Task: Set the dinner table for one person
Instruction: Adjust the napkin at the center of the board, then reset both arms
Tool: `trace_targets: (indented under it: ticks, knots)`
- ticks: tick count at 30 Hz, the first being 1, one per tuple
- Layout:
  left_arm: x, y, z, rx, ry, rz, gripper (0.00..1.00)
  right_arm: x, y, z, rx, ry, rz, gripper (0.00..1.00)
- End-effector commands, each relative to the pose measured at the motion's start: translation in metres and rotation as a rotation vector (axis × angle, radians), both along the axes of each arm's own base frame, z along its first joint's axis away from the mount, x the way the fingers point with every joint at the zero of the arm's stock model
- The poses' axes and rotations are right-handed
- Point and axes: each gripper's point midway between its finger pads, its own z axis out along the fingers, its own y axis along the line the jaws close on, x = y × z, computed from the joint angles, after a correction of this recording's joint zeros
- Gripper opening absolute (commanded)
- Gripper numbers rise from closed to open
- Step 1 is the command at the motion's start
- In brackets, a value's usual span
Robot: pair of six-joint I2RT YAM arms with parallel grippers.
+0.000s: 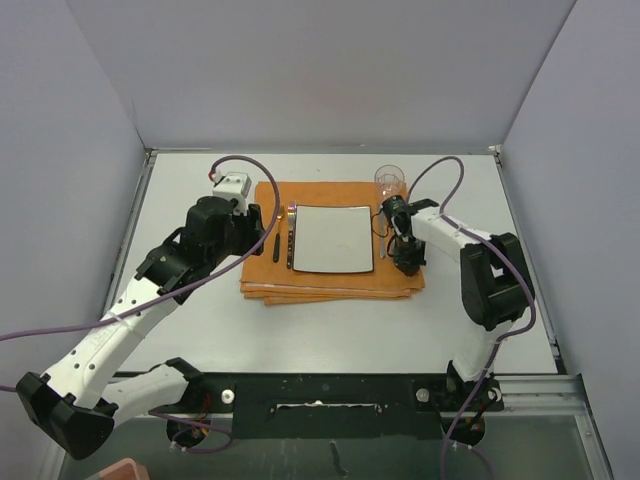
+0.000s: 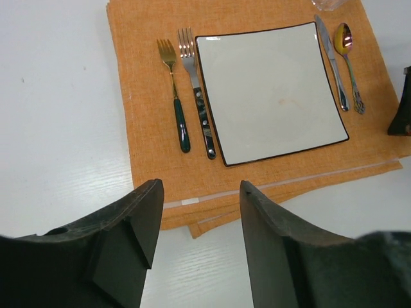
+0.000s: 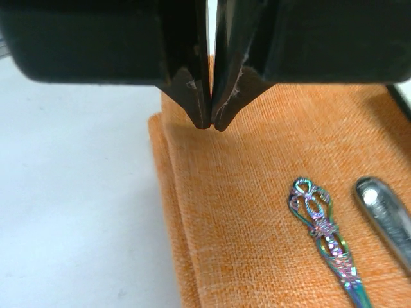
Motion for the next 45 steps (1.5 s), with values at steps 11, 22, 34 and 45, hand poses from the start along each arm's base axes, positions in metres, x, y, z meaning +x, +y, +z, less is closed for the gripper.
trace_targets:
  ticks: [11,22,34,45]
  knots:
    - [-0.001,0.033,0.033,0.039,-0.139,0.107,0.52,0.032,0.024,0.233,0.079,-0.786,0.416,0.72]
    - [-0.02,0.05,0.037,0.022,-0.25,0.098,0.53,-0.009,0.01,0.267,0.126,-1.291,0.497,0.85]
    - [-0.025,0.051,0.066,-0.02,-0.52,0.043,0.53,-0.034,-0.01,0.271,0.035,-1.334,0.556,0.89]
    - [-0.044,0.074,0.097,-0.021,-0.808,0.076,0.98,-0.026,-0.008,0.287,-0.002,-1.419,0.568,0.92]
